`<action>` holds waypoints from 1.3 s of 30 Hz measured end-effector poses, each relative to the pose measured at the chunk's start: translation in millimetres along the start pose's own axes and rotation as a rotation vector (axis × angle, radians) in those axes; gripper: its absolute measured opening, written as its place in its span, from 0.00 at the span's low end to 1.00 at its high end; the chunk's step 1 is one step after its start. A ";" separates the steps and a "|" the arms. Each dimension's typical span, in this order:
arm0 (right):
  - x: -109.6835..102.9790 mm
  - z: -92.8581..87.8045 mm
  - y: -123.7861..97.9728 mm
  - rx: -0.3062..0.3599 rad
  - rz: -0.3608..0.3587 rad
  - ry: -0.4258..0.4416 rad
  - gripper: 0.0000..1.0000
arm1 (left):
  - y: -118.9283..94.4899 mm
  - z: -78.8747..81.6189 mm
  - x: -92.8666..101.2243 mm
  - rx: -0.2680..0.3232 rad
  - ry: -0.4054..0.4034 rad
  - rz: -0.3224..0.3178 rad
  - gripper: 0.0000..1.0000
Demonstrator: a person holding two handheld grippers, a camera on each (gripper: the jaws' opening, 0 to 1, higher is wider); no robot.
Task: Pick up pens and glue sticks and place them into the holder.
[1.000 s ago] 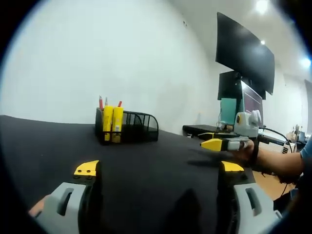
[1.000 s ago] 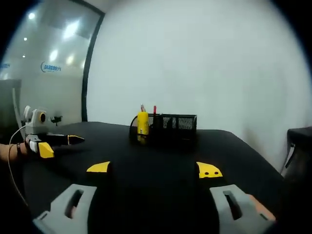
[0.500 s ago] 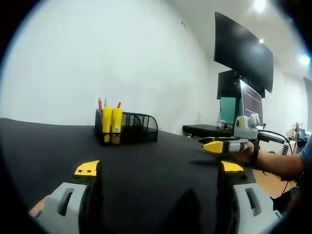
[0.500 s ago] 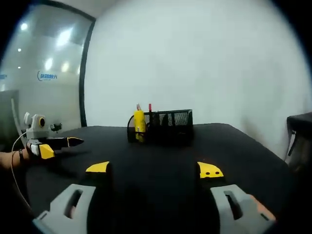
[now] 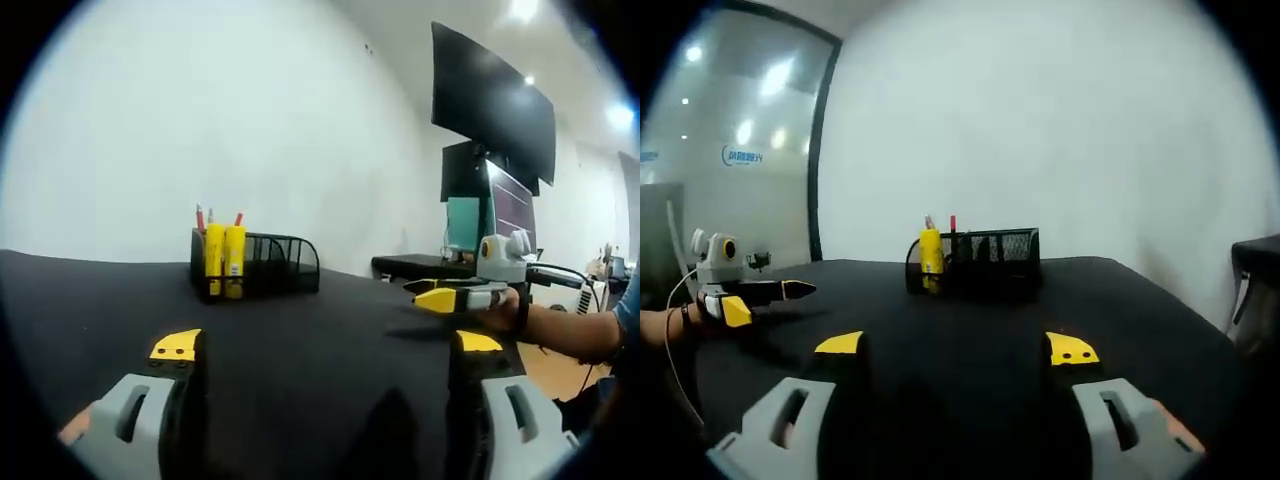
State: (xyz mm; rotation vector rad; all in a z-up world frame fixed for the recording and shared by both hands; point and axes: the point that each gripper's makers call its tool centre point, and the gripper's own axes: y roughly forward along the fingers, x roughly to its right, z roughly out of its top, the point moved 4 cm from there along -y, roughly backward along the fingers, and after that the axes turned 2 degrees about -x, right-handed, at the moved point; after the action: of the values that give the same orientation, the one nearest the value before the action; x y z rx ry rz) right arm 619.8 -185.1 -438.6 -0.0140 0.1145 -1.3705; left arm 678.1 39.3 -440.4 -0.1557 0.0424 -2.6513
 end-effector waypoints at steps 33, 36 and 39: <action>4.6 1.1 2.5 0.007 0.009 -0.001 0.64 | 3.7 -8.7 7.6 -0.059 0.071 -0.006 0.94; 2.6 0.9 1.9 0.007 0.010 -0.004 0.63 | 1.6 -5.2 5.5 -0.038 0.050 -0.004 0.94; 1.3 0.0 1.6 0.004 0.008 -0.010 0.63 | 1.6 -4.5 6.1 -0.032 0.046 -0.009 0.93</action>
State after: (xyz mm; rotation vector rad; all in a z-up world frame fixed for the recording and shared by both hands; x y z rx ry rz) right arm 621.6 -186.0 -438.8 -0.0176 0.1034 -1.3627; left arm 673.0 35.0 -444.3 -0.1060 0.0999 -2.6636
